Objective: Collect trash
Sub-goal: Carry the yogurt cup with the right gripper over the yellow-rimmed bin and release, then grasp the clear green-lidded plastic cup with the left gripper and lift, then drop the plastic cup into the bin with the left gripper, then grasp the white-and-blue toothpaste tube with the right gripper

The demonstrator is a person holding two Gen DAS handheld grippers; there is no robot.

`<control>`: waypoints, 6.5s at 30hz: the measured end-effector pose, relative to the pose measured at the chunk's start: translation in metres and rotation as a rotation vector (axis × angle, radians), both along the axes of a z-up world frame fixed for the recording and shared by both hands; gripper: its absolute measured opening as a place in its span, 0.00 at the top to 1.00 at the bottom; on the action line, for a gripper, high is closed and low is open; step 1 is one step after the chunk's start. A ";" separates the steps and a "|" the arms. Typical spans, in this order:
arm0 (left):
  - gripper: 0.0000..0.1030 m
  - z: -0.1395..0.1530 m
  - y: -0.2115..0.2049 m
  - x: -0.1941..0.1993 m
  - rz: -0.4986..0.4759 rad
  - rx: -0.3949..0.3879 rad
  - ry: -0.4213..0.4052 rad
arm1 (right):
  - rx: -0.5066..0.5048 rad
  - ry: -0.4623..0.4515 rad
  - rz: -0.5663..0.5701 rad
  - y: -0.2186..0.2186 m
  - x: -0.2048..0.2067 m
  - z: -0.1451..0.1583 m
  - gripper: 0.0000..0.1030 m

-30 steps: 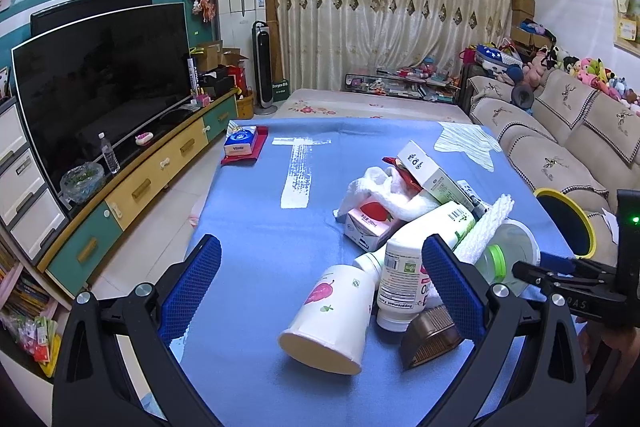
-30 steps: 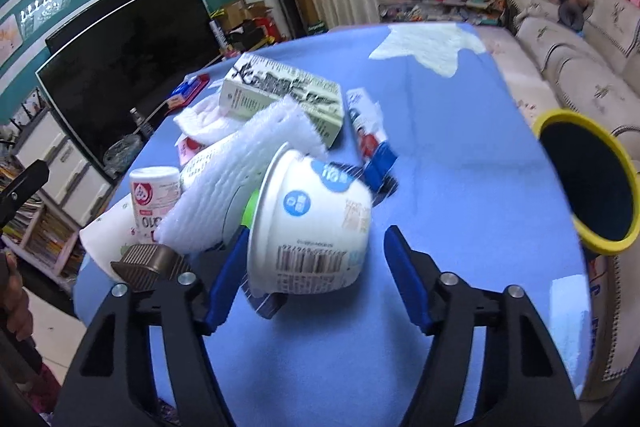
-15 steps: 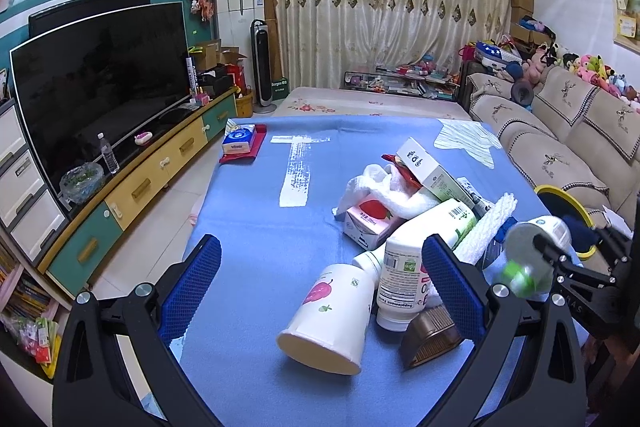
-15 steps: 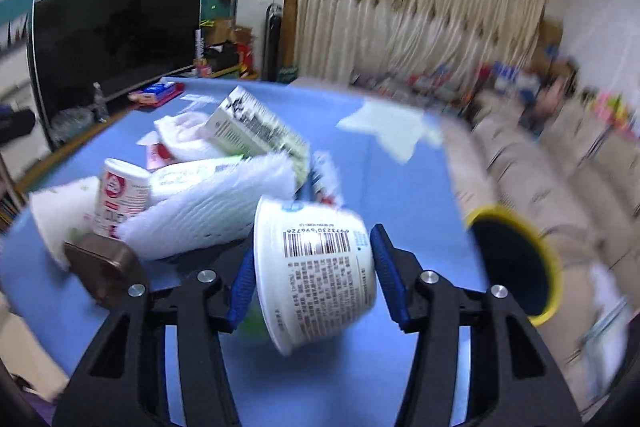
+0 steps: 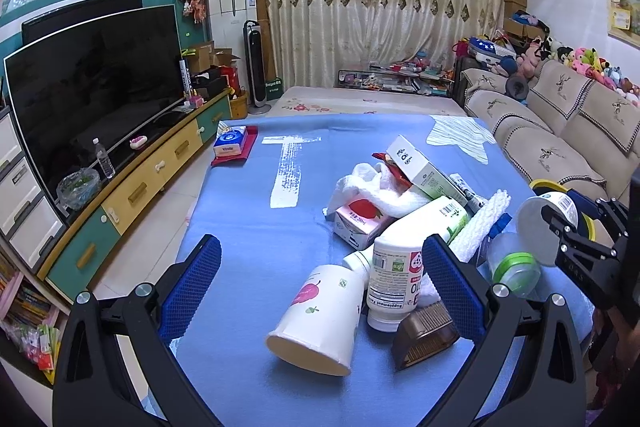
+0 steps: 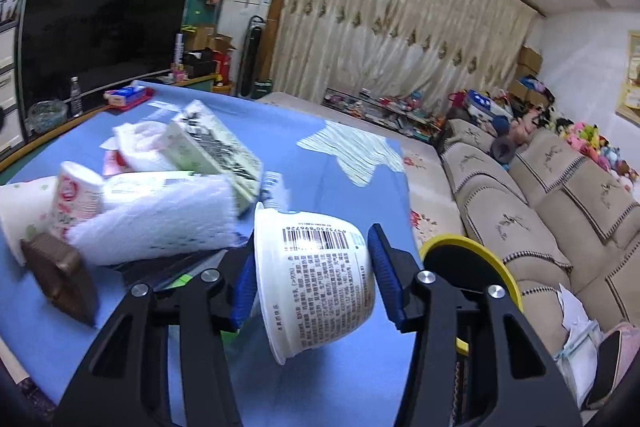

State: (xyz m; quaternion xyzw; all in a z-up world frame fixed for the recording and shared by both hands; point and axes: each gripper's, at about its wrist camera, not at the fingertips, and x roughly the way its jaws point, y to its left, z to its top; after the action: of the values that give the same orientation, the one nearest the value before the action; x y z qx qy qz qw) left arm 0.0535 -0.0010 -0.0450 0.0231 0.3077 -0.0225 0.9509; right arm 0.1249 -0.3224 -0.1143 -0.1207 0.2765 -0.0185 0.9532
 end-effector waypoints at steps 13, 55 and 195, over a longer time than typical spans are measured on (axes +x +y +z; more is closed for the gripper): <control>0.04 0.002 -0.026 0.003 -0.081 0.008 0.013 | 0.099 -0.061 -0.111 -0.059 0.010 0.026 0.53; 0.04 -0.091 -0.219 0.060 -0.413 0.080 0.321 | 0.342 0.213 -0.572 -0.281 0.088 -0.082 0.39; 0.07 0.029 -0.053 0.041 -0.090 -0.057 -0.040 | 0.383 0.358 0.047 -0.015 0.118 -0.046 0.80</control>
State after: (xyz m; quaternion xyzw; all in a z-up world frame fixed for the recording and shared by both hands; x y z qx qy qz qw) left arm 0.0946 -0.0541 -0.0160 0.0104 0.2865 -0.0735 0.9552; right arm 0.2431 -0.3371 -0.1605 0.0544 0.4363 0.0779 0.8948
